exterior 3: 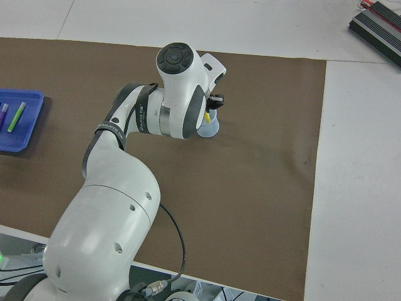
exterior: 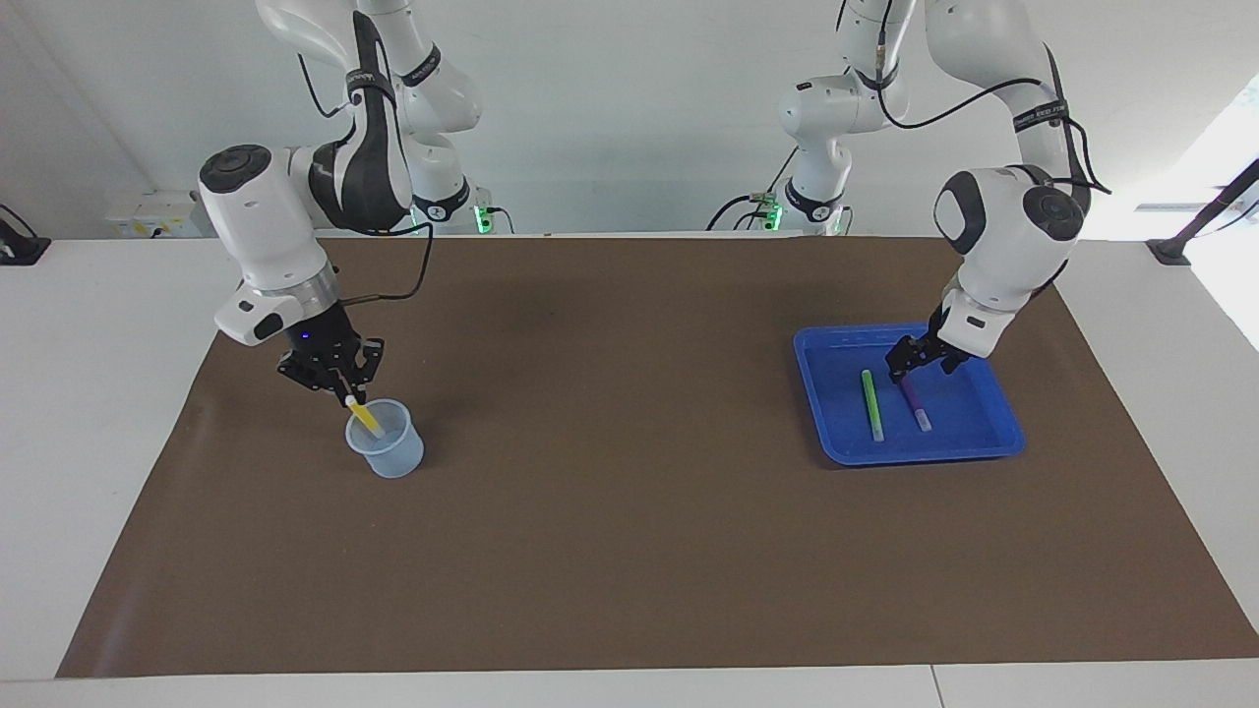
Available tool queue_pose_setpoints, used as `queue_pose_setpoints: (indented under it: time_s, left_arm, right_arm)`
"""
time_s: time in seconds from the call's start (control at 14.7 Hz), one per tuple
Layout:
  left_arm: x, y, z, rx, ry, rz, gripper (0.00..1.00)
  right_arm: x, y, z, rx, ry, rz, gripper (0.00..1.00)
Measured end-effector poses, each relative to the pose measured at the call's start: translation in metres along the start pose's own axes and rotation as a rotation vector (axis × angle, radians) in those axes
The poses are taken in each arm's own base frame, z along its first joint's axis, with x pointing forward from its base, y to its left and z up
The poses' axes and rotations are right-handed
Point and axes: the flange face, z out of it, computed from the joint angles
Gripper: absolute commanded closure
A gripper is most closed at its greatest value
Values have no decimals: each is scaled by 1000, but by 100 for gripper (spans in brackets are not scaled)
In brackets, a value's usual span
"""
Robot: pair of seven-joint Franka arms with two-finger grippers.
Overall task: Transfer and insert pens with both arms
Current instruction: 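Drop the yellow pen into the cup and raise the right gripper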
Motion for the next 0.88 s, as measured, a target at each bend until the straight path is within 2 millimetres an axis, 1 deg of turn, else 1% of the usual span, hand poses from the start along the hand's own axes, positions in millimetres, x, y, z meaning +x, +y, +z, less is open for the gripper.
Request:
queue_pose_setpoints:
  time_s: [0.07, 0.14, 0.2, 0.34, 0.47, 0.61, 0.68, 0.75, 0.88]
  left_arm:
    - [3, -9, 9, 0, -2, 46, 5]
    - [5, -14, 17, -1, -4, 74, 10]
    - [6, -17, 25, -2, -5, 93, 13]
    - [9, -15, 40, 5, -14, 125, 21]
    - [11, -12, 54, 21, -24, 152, 28]
    - [11, -10, 64, 22, -31, 164, 31]
    - [11, -10, 66, 23, -34, 166, 33]
    - [11, -11, 66, 24, -35, 167, 39]
    - [11, -11, 66, 24, -35, 166, 52]
  right_arm:
    - [-2, 0, 4, 1, 3, 2, 49]
    - [-3, 0, 5, 1, 5, 3, 24]
    - [-4, -1, 6, 1, 5, 3, 12]
    - [-4, -1, 4, 1, 9, 6, 0]
    - [-2, -2, 0, 2, 19, 11, 0]
    - [6, -3, -11, 1, 40, 29, 0]
    - [11, -4, -19, 2, 42, 52, 0]
    - [16, -5, -30, 6, 33, 85, 0]
    - [26, -7, -61, 16, -7, 164, 0]
